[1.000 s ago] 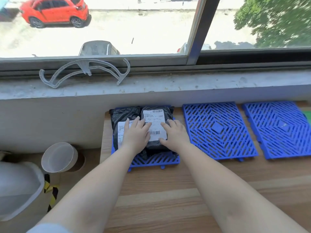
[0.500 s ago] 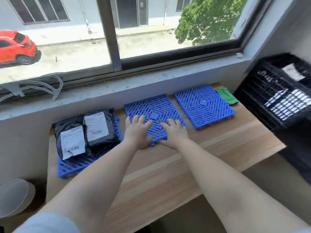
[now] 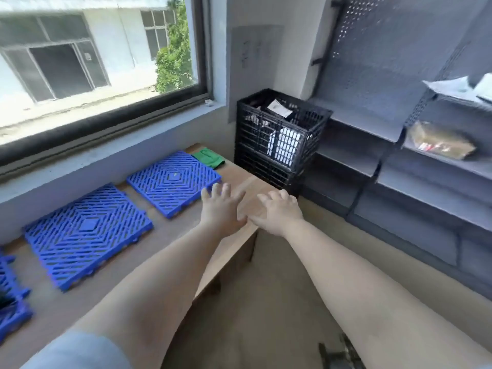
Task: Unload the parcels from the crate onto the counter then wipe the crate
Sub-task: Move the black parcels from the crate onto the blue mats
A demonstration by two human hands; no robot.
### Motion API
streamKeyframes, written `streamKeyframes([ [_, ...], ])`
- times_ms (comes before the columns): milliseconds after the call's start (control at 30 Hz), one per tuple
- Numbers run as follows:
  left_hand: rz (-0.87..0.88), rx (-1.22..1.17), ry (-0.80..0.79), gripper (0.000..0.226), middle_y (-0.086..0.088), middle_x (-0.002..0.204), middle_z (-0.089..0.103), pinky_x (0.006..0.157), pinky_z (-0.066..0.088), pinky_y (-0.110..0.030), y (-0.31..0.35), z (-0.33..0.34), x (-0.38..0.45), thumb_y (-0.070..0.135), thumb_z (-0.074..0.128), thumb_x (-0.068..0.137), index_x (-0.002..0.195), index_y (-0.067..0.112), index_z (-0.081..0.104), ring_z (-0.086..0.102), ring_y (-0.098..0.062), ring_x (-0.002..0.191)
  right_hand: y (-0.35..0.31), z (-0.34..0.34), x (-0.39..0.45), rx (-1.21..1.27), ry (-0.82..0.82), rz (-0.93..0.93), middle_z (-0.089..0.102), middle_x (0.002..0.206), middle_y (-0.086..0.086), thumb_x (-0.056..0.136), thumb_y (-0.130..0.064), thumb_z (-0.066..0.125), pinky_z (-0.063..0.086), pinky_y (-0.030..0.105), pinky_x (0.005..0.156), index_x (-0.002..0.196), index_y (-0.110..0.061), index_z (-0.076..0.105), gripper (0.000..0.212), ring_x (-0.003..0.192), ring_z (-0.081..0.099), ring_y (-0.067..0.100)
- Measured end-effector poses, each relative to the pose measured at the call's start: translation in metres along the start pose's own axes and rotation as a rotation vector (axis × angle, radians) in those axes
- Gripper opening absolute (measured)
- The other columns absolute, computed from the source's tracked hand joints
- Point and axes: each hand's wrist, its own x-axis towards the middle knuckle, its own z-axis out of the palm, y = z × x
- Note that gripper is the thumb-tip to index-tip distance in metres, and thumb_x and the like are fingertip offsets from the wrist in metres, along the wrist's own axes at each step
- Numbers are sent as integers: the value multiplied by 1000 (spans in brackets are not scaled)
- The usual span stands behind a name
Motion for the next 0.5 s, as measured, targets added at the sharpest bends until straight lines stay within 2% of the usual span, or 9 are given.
streamKeyframes([
  [100,84,10,-12,71,-10,150,29,112,17,-61,61,1,19,66,46,86,146,34,28,22,-37,139,63,8,-21,6,5,79,44,142,3,83,-81,31,31,48,107,147,-29,35,82,131,33,30],
  [233,203,20,-21,70,-11,147,32,111,17,-62,124,6,44,67,43,87,147,35,26,23,-37,137,126,21,-39,21,-10,196,43,141,3,83,-78,37,31,46,104,143,-30,39,77,130,33,29],
  [400,279,26,-51,68,-10,144,35,106,24,-57,175,23,84,67,43,87,144,34,28,30,-38,131,174,40,-36,67,-29,310,40,138,5,84,-74,42,32,45,99,137,-28,45,70,128,31,28],
  [500,306,25,-82,67,-11,146,34,107,21,-58,194,40,114,67,42,87,143,35,29,29,-38,132,199,52,-19,74,-49,363,37,138,4,82,-75,44,33,44,96,136,-29,44,71,128,30,28],
])
